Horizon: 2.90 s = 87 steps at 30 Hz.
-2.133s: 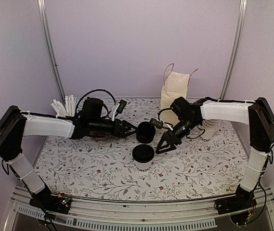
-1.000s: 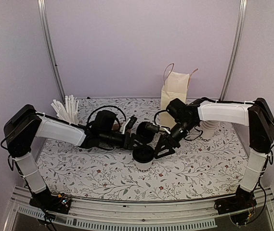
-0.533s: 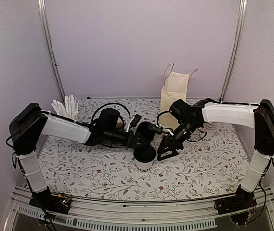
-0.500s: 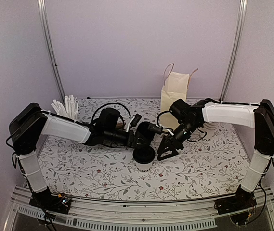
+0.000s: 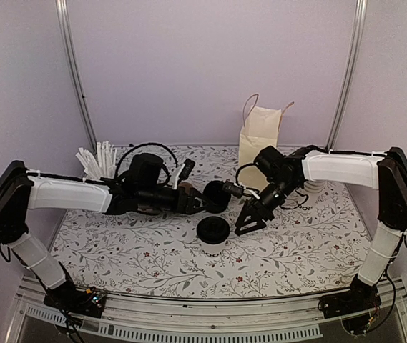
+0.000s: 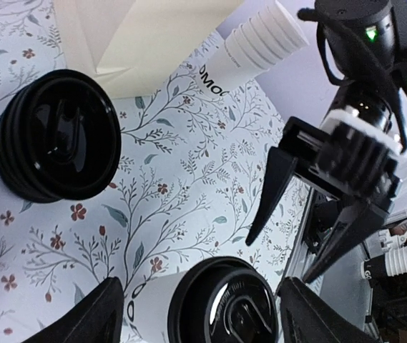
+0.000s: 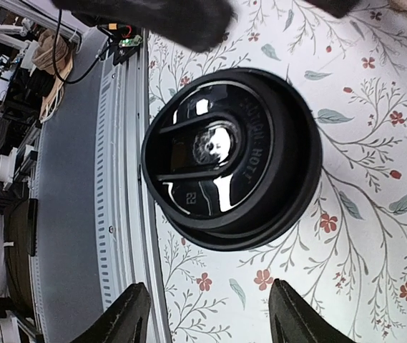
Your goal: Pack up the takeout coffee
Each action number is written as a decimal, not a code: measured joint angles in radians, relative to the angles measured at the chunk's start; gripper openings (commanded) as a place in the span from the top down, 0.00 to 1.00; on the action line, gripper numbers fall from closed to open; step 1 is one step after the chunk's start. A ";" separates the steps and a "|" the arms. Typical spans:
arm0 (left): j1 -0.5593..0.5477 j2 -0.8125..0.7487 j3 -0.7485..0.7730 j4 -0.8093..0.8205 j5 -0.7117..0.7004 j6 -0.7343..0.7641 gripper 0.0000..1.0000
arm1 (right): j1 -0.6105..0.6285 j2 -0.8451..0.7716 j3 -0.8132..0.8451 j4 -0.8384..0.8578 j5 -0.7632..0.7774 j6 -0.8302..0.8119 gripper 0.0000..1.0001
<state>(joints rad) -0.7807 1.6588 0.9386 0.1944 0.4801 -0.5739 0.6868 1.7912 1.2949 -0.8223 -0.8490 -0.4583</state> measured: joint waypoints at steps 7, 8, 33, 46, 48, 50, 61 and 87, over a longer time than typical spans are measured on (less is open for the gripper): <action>-0.007 -0.145 -0.138 -0.006 -0.052 -0.094 0.26 | -0.015 0.083 0.094 0.003 -0.029 0.037 0.47; -0.008 -0.145 -0.149 -0.007 -0.052 -0.101 0.27 | -0.015 0.098 0.103 0.004 -0.030 0.040 0.47; -0.017 -0.045 -0.192 0.087 0.010 -0.148 0.47 | -0.021 0.204 0.140 -0.007 -0.098 0.089 0.61; -0.006 0.019 -0.195 0.208 0.044 -0.157 0.41 | -0.003 0.226 0.158 -0.050 -0.109 0.134 0.56; -0.006 0.012 -0.188 0.194 0.027 -0.145 0.38 | 0.003 0.226 0.158 -0.050 -0.108 0.123 0.53; -0.010 0.000 -0.179 0.160 0.007 -0.125 0.37 | 0.013 0.224 0.158 -0.048 -0.105 0.111 0.51; -0.021 -0.016 -0.085 0.033 -0.043 -0.013 0.26 | 0.040 0.159 0.121 -0.047 -0.059 0.044 0.42; -0.023 -0.231 -0.326 0.031 -0.043 -0.321 0.46 | 0.159 0.063 0.230 -0.051 0.318 -0.127 0.20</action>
<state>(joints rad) -0.8032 1.4281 0.6125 0.2253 0.4370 -0.8951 0.8463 1.8542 1.5246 -0.8730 -0.5308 -0.5858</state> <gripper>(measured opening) 0.559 0.785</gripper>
